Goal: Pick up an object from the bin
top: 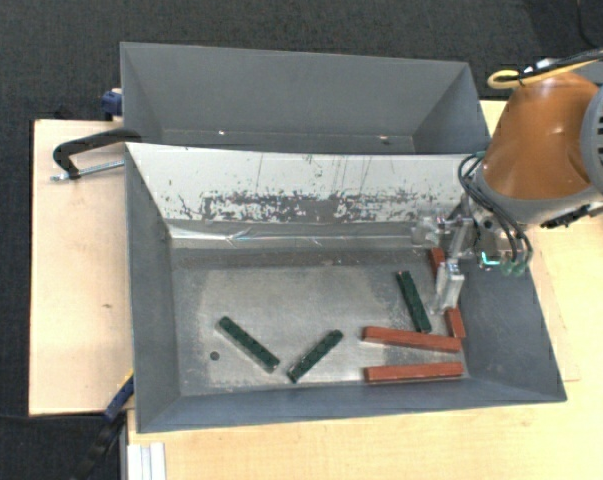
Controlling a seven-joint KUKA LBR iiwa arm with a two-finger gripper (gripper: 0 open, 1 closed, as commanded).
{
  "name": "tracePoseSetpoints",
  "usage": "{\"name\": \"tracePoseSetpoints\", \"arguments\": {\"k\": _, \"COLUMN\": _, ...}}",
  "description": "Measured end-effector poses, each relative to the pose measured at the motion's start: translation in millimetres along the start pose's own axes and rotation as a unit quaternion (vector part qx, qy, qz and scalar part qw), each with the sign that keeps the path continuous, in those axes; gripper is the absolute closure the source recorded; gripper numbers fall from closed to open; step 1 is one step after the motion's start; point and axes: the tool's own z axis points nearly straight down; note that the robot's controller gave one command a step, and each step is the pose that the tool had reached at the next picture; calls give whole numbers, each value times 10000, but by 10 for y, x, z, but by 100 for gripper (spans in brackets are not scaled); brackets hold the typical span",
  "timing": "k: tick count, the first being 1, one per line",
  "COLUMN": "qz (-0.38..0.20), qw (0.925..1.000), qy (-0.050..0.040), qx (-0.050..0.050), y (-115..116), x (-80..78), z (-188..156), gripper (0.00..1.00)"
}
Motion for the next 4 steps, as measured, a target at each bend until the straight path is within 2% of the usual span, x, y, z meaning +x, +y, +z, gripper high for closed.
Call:
{"name": "tracePoseSetpoints", "arguments": {"k": 1, "qz": -7, "qw": 10000, "qy": -41, "qx": 6, "y": 3, "x": -19, "z": -44, "gripper": 0}}
{"name": "tracePoseSetpoints", "arguments": {"k": 2, "qz": -379, "qw": 9993, "qy": -65, "qx": 12, "y": 63, "x": 142, "z": 377, "gripper": 0}}
{"name": "tracePoseSetpoints", "arguments": {"k": 3, "qz": -507, "qw": 9987, "qy": -41, "qx": 7, "y": 82, "x": 189, "z": 505, "gripper": 0}}
{"name": "tracePoseSetpoints", "arguments": {"k": 4, "qz": -1086, "qw": 9941, "qy": -32, "qx": 8, "y": 349, "x": 21, "z": 273, "gripper": 0}}
